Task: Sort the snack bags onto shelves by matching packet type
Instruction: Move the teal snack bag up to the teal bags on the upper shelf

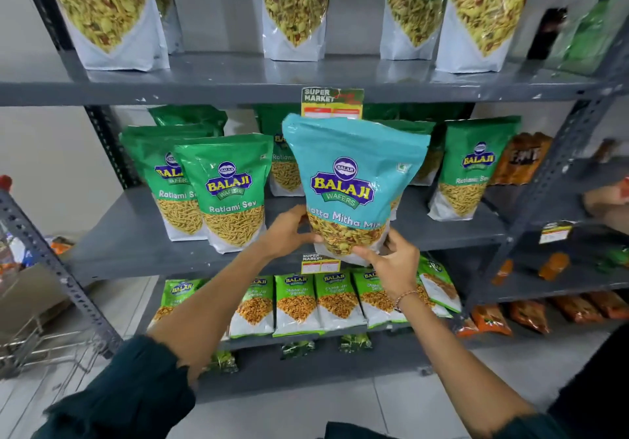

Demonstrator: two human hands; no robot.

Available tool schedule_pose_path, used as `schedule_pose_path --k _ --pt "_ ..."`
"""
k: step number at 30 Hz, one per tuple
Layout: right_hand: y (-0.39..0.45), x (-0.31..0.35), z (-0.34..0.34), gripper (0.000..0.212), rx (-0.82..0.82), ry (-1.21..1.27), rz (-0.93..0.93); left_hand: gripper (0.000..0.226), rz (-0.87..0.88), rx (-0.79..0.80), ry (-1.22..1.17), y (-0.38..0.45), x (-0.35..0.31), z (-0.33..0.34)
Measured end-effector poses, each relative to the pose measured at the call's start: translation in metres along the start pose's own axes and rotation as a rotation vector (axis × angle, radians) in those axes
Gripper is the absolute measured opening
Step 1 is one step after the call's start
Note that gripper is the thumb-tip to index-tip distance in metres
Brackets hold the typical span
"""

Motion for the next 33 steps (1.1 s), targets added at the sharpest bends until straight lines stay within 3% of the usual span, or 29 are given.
schedule_pose_path --k 6,10,16,21,24,26,29,33 --pt "0.016 0.088 -0.005 0.038 0.109 0.071 -0.149 0.075 0.098 -0.05 -0.133 -0.035 -0.05 -0.061" --pt "0.05 0.16 -0.003 0.036 0.183 0.114 -0.268 0.074 0.175 -0.203 -0.098 -0.039 -0.096 -0.119" --pt "0.113 0.245 0.011 0.047 0.252 0.146 -0.342 0.05 0.221 -0.322 -0.037 -0.011 -0.147 -0.194" --pt "0.17 0.264 0.036 0.074 0.276 0.123 -0.332 0.078 0.25 -0.372 0.105 0.032 -0.152 -0.232" --pt "0.201 0.266 0.048 0.075 0.303 0.133 -0.291 0.049 0.229 -0.389 0.113 0.059 -0.157 -0.243" --pt "0.22 0.265 0.056 0.069 0.326 0.138 -0.26 0.038 0.208 -0.398 0.085 0.077 -0.161 -0.244" --pt "0.248 0.258 0.067 0.052 0.368 0.139 -0.204 0.04 0.154 -0.39 0.024 0.104 -0.154 -0.245" --pt "0.278 0.246 0.076 0.044 0.385 0.146 -0.16 0.047 0.109 -0.401 -0.07 0.138 -0.137 -0.249"
Point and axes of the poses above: each hand's wrist, its own y-axis towards the middle knuckle, its own z-axis out of the palm, x = y × z, the point moved 3 cm from there along y, towards the middle knuckle, and after that the axes turned 1 degree about -x, right-handed, at the moved point
